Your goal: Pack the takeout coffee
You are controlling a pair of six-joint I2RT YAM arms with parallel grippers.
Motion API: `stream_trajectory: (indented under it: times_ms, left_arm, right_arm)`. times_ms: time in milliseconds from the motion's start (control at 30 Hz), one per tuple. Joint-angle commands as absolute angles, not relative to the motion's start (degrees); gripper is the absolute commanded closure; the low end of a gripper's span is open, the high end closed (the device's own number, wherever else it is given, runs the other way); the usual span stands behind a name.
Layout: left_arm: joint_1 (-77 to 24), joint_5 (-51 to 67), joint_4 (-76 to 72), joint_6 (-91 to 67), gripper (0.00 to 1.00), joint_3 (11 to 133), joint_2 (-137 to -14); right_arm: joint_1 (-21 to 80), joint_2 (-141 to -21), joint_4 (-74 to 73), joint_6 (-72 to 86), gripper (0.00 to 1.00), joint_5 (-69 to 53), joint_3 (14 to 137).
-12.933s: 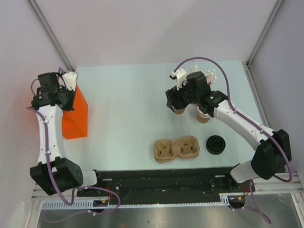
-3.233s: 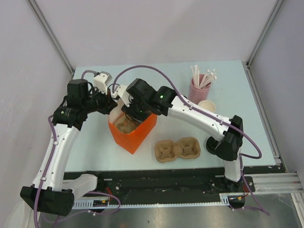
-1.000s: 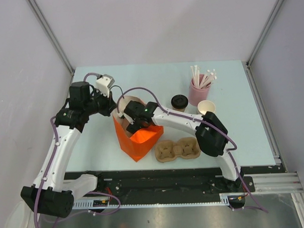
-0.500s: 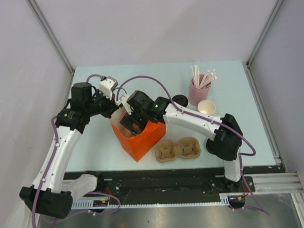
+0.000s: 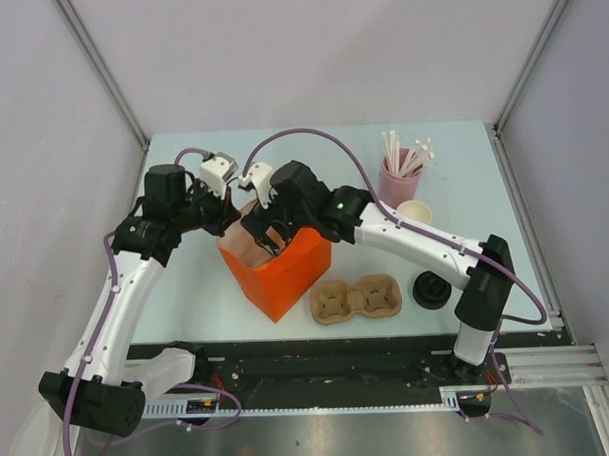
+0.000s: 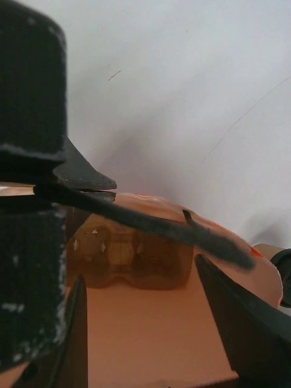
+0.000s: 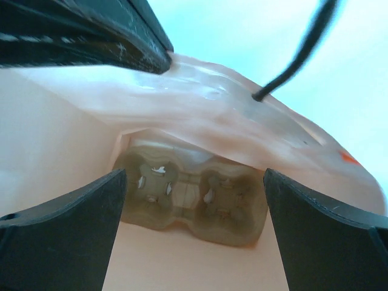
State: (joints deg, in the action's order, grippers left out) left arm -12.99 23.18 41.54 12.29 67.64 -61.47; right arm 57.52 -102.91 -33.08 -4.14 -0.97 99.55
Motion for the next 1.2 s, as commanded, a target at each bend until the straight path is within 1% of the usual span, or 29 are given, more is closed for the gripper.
stream_trajectory:
  times_ms: [0,267,367,533,700,867,933,967,1033,1133,1167]
  left_arm:
    - [-13.36,24.61,45.44,12.22,0.99,69.08,-60.65]
    - [-13.36,24.08,45.7,9.85,1.0,70.31,-60.82]
    - [-13.36,22.43,45.7,6.95,1.0,70.84,-60.82]
    - [-13.36,19.87,45.62,-2.54,1.0,70.67,-60.29]
    - [-13.27,16.97,45.53,-11.33,0.99,68.73,-60.82]
    - [-13.27,15.91,45.62,-19.84,1.0,69.08,-62.14]
    - [-13.27,14.86,45.7,-21.87,1.0,70.13,-62.66]
    - [-13.1,14.33,45.88,-23.71,1.0,70.75,-62.84]
    - [-12.83,12.84,46.31,-25.3,1.0,72.59,-63.19]
    - [-12.39,11.69,47.19,-28.91,1.0,74.09,-63.37]
    - [-11.96,11.25,47.55,-30.66,1.0,74.09,-63.46]
  right_arm:
    - [56.25,-98.71,-29.79,-5.54,0.0,0.0,99.58]
    - [55.72,-95.71,-27.34,-6.06,0.0,0.0,99.4]
    - [55.55,-94.31,-25.76,-6.33,0.0,1.76,100.8]
    - [54.49,-95.09,-30.05,-4.22,0.0,0.62,111.25]
    - [53.35,-95.63,-33.83,-3.7,0.0,3.42,115.66]
    - [48.09,-94.49,-38.66,-1.49,0.0,1.76,118.48]
    - [45.72,-93.87,-41.47,-1.93,0.0,0.62,117.78]
    - [42.57,-93.35,-42.44,-2.28,0.0,-1.12,116.21]
    - [40.0,-92.29,-43.77,-5.0,0.02,-2.2,112.87]
    - [37.36,-90.27,-43.77,-11.5,0.1,0.0,104.35]
    - [36.57,-89.83,-43.07,-12.21,0.17,0.0,102.24]
